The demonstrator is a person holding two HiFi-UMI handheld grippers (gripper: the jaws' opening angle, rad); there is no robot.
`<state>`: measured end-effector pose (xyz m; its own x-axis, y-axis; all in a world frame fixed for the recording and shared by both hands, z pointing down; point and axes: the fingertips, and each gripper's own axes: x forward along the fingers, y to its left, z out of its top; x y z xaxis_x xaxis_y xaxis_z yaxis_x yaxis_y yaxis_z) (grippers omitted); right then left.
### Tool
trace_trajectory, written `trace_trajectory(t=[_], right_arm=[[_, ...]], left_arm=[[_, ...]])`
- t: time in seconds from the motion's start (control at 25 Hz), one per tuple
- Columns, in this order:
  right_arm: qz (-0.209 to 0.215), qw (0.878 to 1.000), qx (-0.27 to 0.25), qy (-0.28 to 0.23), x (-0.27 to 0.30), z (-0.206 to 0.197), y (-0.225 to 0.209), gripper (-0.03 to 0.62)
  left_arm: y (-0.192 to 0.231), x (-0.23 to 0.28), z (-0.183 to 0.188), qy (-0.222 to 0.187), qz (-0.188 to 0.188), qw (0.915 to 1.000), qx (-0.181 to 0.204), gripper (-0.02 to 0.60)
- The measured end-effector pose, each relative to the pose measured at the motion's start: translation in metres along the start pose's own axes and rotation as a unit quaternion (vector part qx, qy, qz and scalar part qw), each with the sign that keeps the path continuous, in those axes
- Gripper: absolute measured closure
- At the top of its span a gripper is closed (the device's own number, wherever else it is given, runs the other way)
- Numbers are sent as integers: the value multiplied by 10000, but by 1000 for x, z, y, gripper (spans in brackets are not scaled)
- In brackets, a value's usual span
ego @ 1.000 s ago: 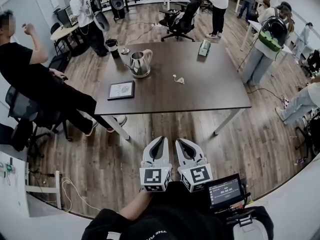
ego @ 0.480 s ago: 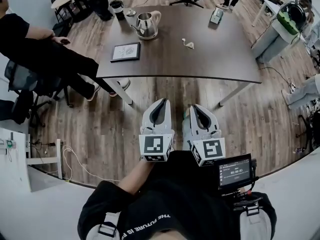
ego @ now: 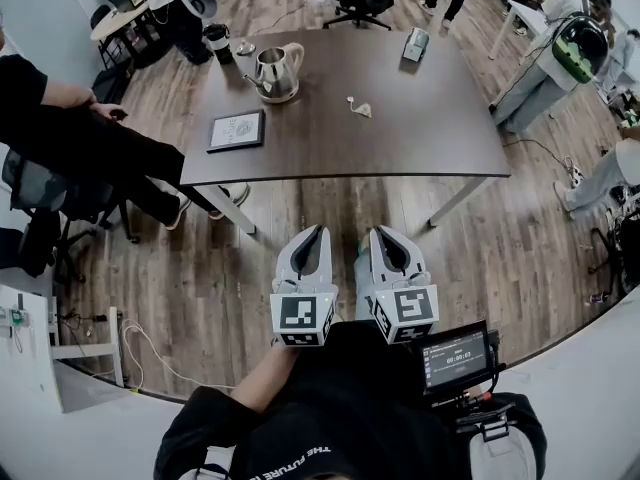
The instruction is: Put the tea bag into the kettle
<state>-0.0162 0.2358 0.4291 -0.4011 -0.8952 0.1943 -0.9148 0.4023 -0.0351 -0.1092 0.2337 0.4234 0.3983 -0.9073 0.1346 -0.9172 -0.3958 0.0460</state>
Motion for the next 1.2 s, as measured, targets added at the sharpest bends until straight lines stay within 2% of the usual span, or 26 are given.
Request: trace_trajectory(t=[0.2, 0.36, 0.6, 0.96, 1.2], right_arm=[[-239, 9992, 1, 332, 1, -14, -12, 588], [-422, 9975, -82, 567, 6, -14, -24, 588], [-456, 9976, -96, 520, 28, 3, -39, 588], [-560, 9963, 57, 650, 25, -11, -53, 588], [-594, 9961, 150, 637, 31, -16, -68, 588]], left_arm=[[-10, 3, 0, -20, -95, 9999, 84, 568], [-12, 14, 0, 114, -53, 9999, 98, 568], [-13, 43, 16, 138, -148, 9997, 102, 568], [-32, 55, 7, 329, -397, 9985, 156, 568], [-37, 70, 5, 311, -444, 9984, 151, 568]])
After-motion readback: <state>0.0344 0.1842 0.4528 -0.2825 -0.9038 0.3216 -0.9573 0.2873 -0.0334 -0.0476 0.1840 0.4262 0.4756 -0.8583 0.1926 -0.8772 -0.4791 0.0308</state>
